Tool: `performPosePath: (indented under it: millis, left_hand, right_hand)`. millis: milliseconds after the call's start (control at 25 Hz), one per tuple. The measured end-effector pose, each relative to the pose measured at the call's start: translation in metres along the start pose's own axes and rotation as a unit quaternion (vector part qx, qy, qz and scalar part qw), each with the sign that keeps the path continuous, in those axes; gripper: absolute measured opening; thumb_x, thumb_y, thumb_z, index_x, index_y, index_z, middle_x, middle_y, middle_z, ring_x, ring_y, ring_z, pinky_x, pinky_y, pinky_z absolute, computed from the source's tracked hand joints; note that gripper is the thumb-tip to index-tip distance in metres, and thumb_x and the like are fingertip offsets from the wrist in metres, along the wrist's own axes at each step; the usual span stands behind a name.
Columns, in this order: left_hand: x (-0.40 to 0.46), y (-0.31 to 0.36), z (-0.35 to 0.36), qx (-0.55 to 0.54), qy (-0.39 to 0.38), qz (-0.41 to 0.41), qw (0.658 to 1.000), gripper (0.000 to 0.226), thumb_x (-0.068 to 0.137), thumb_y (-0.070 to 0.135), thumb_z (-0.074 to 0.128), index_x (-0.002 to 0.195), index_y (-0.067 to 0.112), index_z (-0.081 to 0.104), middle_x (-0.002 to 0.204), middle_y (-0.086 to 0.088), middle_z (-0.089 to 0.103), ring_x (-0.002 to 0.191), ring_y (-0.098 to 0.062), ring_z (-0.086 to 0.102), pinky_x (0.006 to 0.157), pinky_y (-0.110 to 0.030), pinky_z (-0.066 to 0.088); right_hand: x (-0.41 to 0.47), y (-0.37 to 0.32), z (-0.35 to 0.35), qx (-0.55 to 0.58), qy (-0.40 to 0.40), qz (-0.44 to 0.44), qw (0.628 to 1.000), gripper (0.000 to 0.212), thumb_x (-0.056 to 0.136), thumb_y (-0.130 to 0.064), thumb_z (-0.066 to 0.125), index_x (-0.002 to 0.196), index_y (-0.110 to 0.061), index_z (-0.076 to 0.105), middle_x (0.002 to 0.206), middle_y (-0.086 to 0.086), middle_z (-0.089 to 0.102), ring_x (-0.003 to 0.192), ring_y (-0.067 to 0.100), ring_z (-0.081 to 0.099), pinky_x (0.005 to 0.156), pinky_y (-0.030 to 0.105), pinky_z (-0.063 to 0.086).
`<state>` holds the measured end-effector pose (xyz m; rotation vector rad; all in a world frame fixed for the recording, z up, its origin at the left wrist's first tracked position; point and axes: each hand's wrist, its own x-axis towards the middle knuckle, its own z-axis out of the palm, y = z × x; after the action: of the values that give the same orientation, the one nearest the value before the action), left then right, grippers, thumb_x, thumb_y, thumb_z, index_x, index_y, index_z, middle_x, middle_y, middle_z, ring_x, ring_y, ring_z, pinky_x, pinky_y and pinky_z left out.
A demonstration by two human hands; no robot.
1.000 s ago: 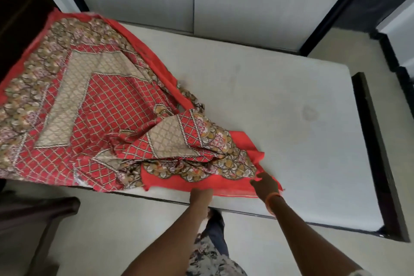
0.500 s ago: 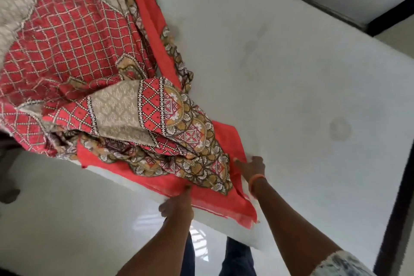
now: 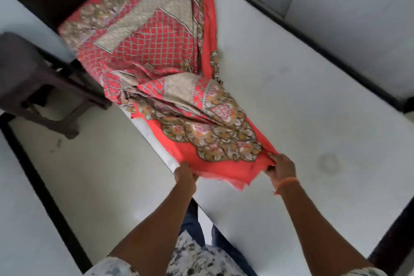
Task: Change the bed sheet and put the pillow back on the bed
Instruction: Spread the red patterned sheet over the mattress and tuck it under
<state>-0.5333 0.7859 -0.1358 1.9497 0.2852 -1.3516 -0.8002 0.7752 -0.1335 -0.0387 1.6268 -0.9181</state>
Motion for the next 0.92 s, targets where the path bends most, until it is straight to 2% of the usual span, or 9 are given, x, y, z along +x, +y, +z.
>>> performPosePath:
  millis: [120,200,280,360,480,600,720,800,920]
  left_hand:
    - [-0.047,-0.029,-0.032,-0.019,-0.005,-0.006,1.000,0.011,0.099,0.009,0.049,0.098,0.000,0.054,0.082,-0.012,0.058,0.072,-0.025,0.057,0.060,-0.032,0.048]
    - [-0.068,-0.052,-0.047,0.000,-0.040,-0.028,0.999,0.023,0.100,0.018,0.052,0.110,-0.003,0.055,0.098,-0.017,0.063,0.088,-0.030,0.063,0.071,-0.042,0.055]
    - [-0.084,-0.072,-0.060,0.011,-0.084,-0.031,0.996,0.030,0.099,0.029,0.056,0.108,0.001,0.059,0.100,-0.015,0.067,0.090,-0.032,0.066,0.076,-0.045,0.058]
    - [-0.100,-0.087,-0.077,0.011,-0.109,-0.012,0.994,0.025,0.098,0.027,0.055,0.107,0.004,0.061,0.101,-0.017,0.069,0.092,-0.036,0.068,0.077,-0.050,0.059]
    - [-0.119,-0.110,-0.111,0.022,-0.126,0.032,0.991,0.016,0.095,0.020,0.054,0.101,0.008,0.063,0.102,-0.020,0.071,0.095,-0.038,0.069,0.082,-0.059,0.057]
    - [-0.143,-0.153,-0.149,0.043,-0.137,0.052,0.988,0.012,0.095,0.018,0.051,0.096,0.012,0.061,0.102,-0.015,0.070,0.090,-0.033,0.069,0.079,-0.047,0.060]
    - [-0.178,-0.220,-0.171,0.072,-0.150,0.018,0.986,0.015,0.096,0.021,0.051,0.098,0.011,0.061,0.095,-0.013,0.069,0.069,-0.026,0.066,0.056,-0.030,0.053]
    - [-0.200,-0.261,-0.173,0.092,-0.191,0.001,0.977,0.021,0.095,0.023,0.050,0.106,0.010,0.063,0.097,-0.014,0.072,0.072,-0.027,0.069,0.058,-0.034,0.057]
    - [-0.235,-0.306,-0.166,0.120,-0.247,0.014,0.962,0.025,0.089,0.016,0.051,0.107,0.007,0.065,0.098,-0.015,0.074,0.083,-0.030,0.073,0.070,-0.046,0.061]
  right_hand:
    - [-0.031,-0.017,-0.048,-0.021,0.007,-0.039,0.999,0.011,0.091,-0.004,0.058,0.089,-0.015,0.057,0.092,0.007,0.059,0.080,0.021,0.059,0.070,0.034,0.051]
    - [-0.047,-0.011,-0.068,0.001,0.024,-0.022,0.999,0.014,0.089,-0.005,0.062,0.082,-0.016,0.054,0.086,0.007,0.057,0.077,0.021,0.055,0.066,0.035,0.048]
    - [-0.066,0.002,-0.082,0.034,0.015,-0.001,0.999,0.015,0.089,-0.006,0.061,0.080,-0.015,0.054,0.084,0.008,0.059,0.077,0.020,0.054,0.070,0.038,0.047]
    - [-0.086,0.016,-0.092,0.060,-0.028,0.012,0.998,0.016,0.090,-0.005,0.056,0.078,-0.015,0.060,0.079,0.006,0.066,0.075,0.020,0.058,0.071,0.039,0.050]
    - [-0.118,0.040,-0.109,0.135,-0.097,-0.012,0.986,0.040,0.090,-0.002,0.047,0.056,-0.013,0.065,0.062,0.005,0.069,0.063,0.020,0.066,0.063,0.032,0.059]
    - [-0.152,0.064,-0.138,0.171,-0.090,-0.030,0.981,0.024,0.094,-0.005,0.045,0.079,-0.012,0.063,0.070,0.003,0.073,0.074,0.018,0.069,0.070,0.032,0.058]
    - [-0.181,0.091,-0.184,0.145,-0.086,-0.005,0.986,0.016,0.100,-0.012,0.046,0.096,-0.010,0.061,0.080,0.005,0.073,0.074,0.013,0.070,0.070,0.030,0.057]
    - [-0.199,0.104,-0.217,0.077,-0.060,0.012,0.995,0.018,0.102,-0.017,0.046,0.101,-0.008,0.062,0.092,0.009,0.069,0.086,0.019,0.066,0.088,0.037,0.052]
    - [-0.210,0.102,-0.268,-0.068,-0.004,-0.016,0.998,0.027,0.096,-0.022,0.058,0.101,0.004,0.064,0.077,0.018,0.073,0.075,0.029,0.068,0.078,0.049,0.057]
